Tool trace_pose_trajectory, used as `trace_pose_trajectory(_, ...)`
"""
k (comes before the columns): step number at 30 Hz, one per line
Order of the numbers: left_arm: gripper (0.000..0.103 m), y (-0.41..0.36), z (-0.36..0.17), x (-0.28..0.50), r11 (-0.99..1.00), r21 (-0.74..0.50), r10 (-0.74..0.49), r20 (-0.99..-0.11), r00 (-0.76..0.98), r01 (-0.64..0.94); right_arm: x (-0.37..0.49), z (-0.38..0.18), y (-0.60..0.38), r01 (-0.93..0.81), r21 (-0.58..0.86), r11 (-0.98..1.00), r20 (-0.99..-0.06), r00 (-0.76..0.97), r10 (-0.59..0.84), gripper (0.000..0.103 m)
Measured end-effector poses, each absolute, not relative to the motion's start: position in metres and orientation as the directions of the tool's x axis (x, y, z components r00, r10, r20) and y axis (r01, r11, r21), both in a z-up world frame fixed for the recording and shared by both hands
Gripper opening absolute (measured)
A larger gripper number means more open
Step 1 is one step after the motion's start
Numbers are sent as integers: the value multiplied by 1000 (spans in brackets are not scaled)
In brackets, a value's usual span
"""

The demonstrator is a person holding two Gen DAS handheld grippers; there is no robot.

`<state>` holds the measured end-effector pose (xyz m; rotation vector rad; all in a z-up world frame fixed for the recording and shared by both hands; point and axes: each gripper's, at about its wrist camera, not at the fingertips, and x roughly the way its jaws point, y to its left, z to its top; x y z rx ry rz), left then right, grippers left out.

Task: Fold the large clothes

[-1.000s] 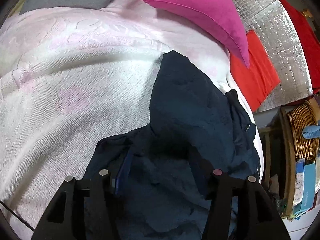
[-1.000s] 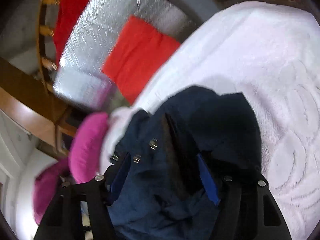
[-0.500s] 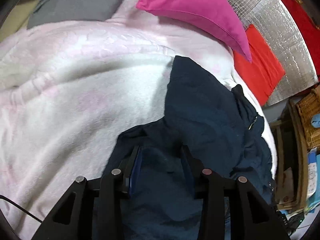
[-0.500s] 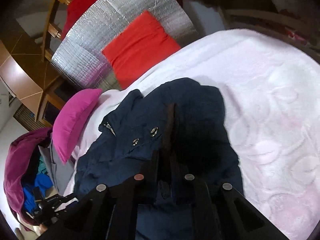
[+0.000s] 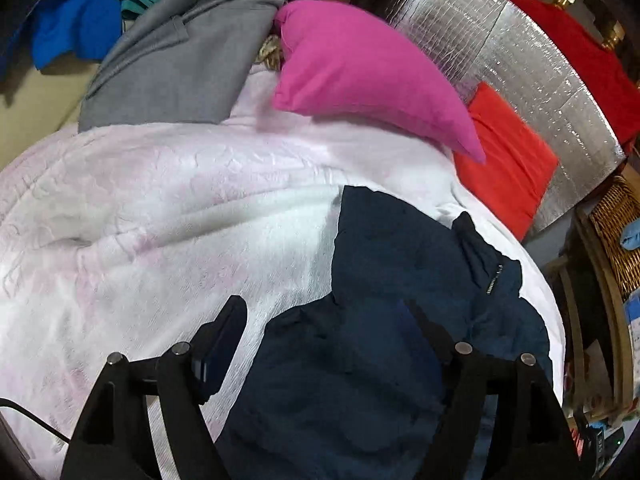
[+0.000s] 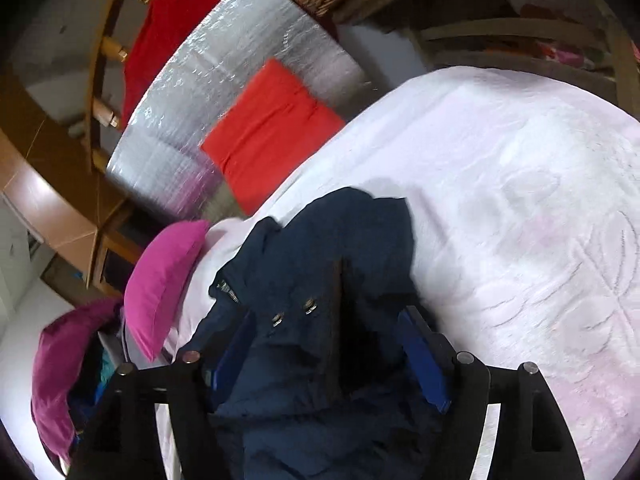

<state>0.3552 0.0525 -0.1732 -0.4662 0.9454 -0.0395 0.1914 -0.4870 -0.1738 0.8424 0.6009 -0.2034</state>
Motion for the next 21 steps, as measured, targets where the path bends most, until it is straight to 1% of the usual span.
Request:
trace_pose_trajectory(4,78,43,-207,380,899,-393,-248,-821,515,-194,202,-189,-497,448,622,642,-619,783,53,77)
trace_pose_trajectory(6,78,37,-217,385,903,-384,-252,-834,491,-190,211,-196,-497,449,619,644,-632,772,70,77)
trace_pose_trajectory(10,77,32,-224,390,905,-387,-262,-832,489,-174,227,-204,-493,442,591,675,-654,752,81,77)
trace_pose_trajectory(12,75,31,-225,390,905,-391,-269,-833,484,-169,234,-209,-491,426,597,680,-660,742,115,77)
trace_pose_trajectory(14,62,31,-227,391,905,-393,-274,-833,480,-165,241,-213,-486,403,599,692,-675,719,166,77)
trace_pose_trajectory(15,59,31,-228,391,905,-393,-277,-833,479,-161,244,-213,-482,399,578,712,-694,699,172,77)
trace_pose_trajectory(16,52,30,-228,391,905,-396,-282,-832,478,-155,248,-213,-475,393,532,750,-724,671,162,77)
trace_pose_trajectory(17,48,27,-227,391,908,-392,-282,-833,476,-149,250,-211,-469,384,496,779,-740,656,148,75)
trace_pose_trajectory(18,46,25,-227,391,915,-376,-268,-837,477,-146,251,-209,-462,375,460,805,-752,646,129,70)
trace_pose_trajectory(19,43,23,-226,391,921,-363,-257,-840,478,-142,253,-207,-455,370,410,834,-767,634,96,57)
trace_pose_trajectory(20,40,20,-225,390,928,-346,-244,-843,480,-135,254,-206,-448,379,350,857,-785,617,48,47)
trace_pose_trajectory(21,38,19,-224,389,932,-338,-236,-842,485,-133,254,-205,-446,386,320,865,-792,610,21,42)
